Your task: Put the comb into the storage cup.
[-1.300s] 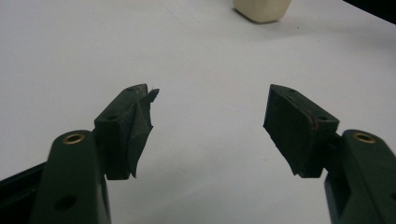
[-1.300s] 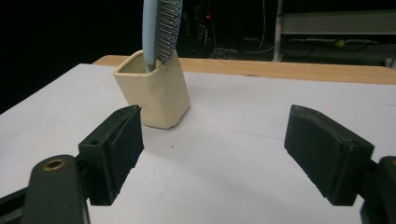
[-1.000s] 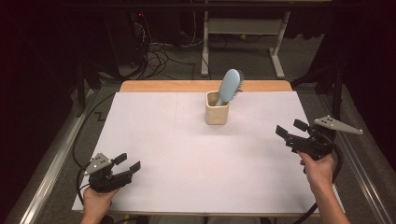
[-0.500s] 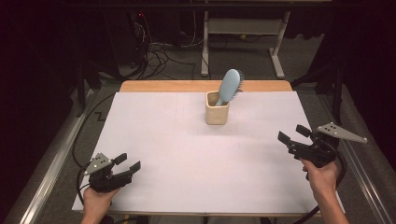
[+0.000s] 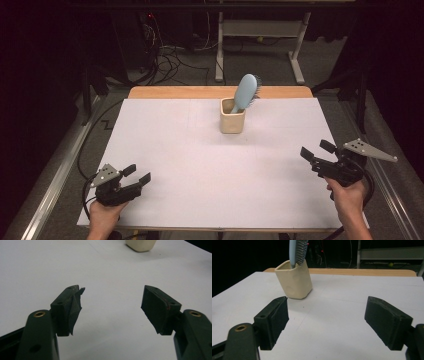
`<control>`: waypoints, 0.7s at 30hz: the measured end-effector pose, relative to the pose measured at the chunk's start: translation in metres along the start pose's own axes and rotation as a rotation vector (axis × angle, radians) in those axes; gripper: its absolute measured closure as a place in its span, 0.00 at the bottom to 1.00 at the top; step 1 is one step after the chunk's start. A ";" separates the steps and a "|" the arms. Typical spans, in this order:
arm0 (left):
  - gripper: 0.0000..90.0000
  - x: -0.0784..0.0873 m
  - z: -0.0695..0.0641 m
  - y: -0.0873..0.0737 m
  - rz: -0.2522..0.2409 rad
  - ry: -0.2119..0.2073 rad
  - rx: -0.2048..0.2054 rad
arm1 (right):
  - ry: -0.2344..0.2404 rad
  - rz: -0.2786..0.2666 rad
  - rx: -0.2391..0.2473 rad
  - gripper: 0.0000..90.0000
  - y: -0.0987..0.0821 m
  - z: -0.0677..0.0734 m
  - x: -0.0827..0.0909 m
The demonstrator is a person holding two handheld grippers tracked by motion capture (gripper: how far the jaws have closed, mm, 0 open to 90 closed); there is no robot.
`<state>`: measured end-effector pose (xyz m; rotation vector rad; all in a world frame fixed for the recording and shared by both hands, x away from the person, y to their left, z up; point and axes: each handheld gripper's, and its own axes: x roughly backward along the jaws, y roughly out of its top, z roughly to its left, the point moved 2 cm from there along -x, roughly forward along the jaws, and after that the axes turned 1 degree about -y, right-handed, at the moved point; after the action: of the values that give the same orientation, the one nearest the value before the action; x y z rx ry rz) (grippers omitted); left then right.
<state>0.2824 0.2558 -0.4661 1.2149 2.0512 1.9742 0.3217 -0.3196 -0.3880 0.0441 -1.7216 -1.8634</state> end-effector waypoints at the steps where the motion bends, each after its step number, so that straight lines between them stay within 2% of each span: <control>1: 0.36 0.000 0.000 0.000 0.000 0.000 0.000 | 0.000 0.000 -0.004 0.22 -0.001 0.000 0.001; 21: 0.36 0.000 0.000 0.000 -0.002 0.003 0.003 | -0.012 -0.003 -0.020 0.22 -0.023 -0.002 0.015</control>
<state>0.2821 0.2561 -0.4660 1.2100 2.0563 1.9744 0.3010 -0.3282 -0.4044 0.0284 -1.7114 -1.8867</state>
